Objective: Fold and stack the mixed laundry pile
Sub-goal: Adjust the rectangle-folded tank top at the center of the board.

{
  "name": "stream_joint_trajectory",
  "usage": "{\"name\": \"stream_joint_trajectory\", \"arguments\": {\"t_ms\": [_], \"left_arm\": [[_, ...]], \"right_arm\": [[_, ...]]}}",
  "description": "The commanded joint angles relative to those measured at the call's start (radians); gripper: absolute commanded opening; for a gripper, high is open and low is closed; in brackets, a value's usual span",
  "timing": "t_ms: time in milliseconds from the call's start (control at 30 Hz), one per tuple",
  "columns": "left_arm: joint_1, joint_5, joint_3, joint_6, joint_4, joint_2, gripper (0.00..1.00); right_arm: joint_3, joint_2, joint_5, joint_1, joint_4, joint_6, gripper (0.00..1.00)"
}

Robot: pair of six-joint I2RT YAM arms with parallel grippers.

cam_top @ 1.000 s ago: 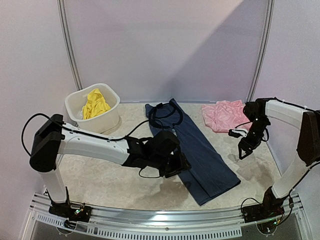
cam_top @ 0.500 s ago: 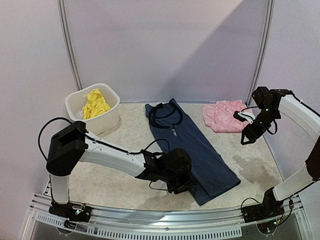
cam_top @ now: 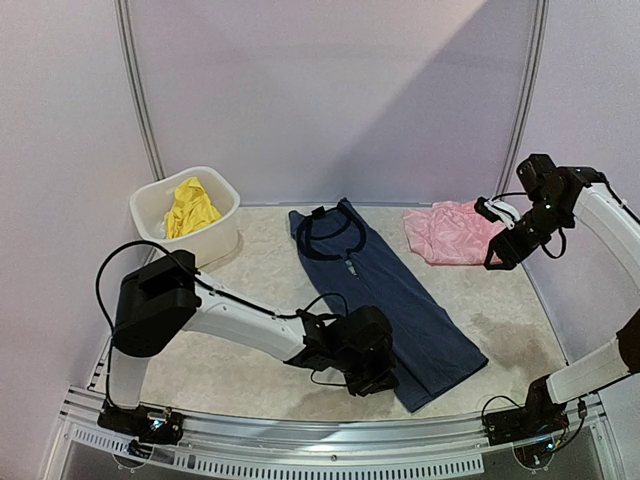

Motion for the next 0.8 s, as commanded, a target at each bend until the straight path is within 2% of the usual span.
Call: {"name": "stream_joint_trajectory", "arguments": {"t_ms": [0, 33, 200, 300, 500, 633, 667, 767], "left_arm": [[-0.011, -0.014, -0.071, -0.018, 0.007, -0.018, 0.03], [-0.006, -0.017, -0.09, -0.009, 0.008, -0.034, 0.0], [0.033, -0.049, -0.255, 0.037, -0.028, -0.194, 0.0], [0.056, -0.056, -0.345, 0.078, -0.094, -0.305, 0.0], [0.116, -0.106, -0.459, 0.186, -0.257, -0.524, 0.0], [0.156, -0.133, -0.493, 0.247, -0.346, -0.612, 0.0], [0.162, -0.135, -0.493, 0.263, -0.361, -0.626, 0.06], [0.163, -0.136, -0.458, 0.323, -0.446, -0.637, 0.31]], "right_arm": [[-0.019, -0.024, -0.013, -0.006, 0.01, 0.017, 0.6], [-0.029, -0.025, -0.017, -0.006, 0.014, 0.017, 0.61], [-0.063, -0.04, -0.069, -0.006, 0.031, 0.023, 0.6], [-0.08, -0.048, -0.179, -0.006, 0.011, -0.009, 0.6], [-0.208, -0.113, -0.276, 0.045, 0.005, -0.126, 0.58], [-0.207, -0.123, -0.296, 0.073, -0.028, -0.177, 0.58], [-0.211, -0.125, -0.293, 0.08, -0.029, -0.191, 0.58], [-0.225, -0.133, -0.259, 0.085, -0.031, -0.246, 0.59]]}}
